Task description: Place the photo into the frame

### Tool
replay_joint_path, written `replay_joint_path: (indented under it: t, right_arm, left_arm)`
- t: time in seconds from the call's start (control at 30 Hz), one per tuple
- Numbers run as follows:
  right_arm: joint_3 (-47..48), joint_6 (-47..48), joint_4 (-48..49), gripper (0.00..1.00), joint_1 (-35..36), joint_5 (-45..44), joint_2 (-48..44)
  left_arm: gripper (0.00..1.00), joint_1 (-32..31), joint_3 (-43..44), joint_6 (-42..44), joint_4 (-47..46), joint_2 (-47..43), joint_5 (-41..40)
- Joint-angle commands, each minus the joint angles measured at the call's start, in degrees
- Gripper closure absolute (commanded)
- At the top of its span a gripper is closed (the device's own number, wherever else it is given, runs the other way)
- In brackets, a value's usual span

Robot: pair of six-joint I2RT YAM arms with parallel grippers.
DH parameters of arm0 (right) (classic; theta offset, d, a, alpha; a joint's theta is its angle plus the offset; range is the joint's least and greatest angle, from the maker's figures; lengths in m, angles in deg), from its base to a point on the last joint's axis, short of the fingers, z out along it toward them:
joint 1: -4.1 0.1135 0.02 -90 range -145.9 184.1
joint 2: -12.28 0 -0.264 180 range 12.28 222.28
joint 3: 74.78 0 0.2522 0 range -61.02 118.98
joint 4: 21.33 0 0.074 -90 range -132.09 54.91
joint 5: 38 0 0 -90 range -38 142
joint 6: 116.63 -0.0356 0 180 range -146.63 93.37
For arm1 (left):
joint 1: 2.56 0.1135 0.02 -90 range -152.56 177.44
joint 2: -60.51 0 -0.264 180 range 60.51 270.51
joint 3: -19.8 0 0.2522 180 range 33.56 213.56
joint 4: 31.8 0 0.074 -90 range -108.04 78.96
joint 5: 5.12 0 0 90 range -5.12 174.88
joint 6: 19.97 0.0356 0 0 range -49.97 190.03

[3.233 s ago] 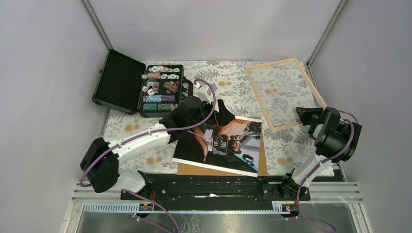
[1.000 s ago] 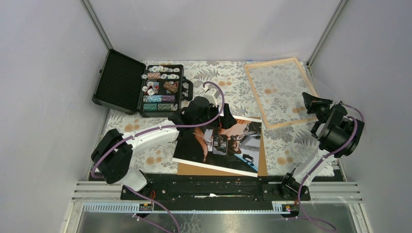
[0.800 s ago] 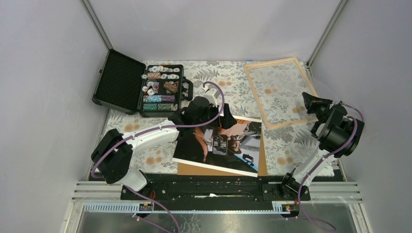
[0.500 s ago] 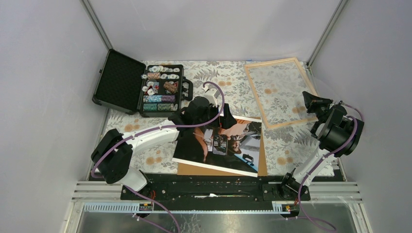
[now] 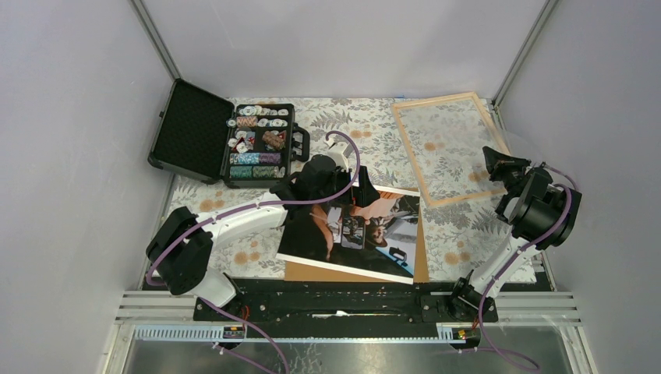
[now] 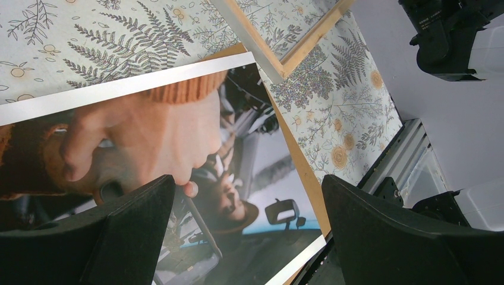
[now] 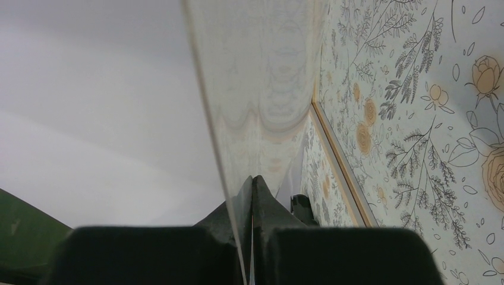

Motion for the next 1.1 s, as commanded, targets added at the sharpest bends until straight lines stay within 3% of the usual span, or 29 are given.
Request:
replay_joint_path:
  t: [0.0,1.07]
  right_arm:
    - [1.47,-1.75,1.84,1.0,1.4,-1.26,0.98]
    - [2.31,3.76,0.05,1.0,2.21,4.03,0.23]
  left_arm:
    - [0.01,-0.2,2.24,0.49,-2.33,-0.44,-0.37]
    - [0.01,-0.33,2.11,0.16,-2.56,-0.32,0.03]
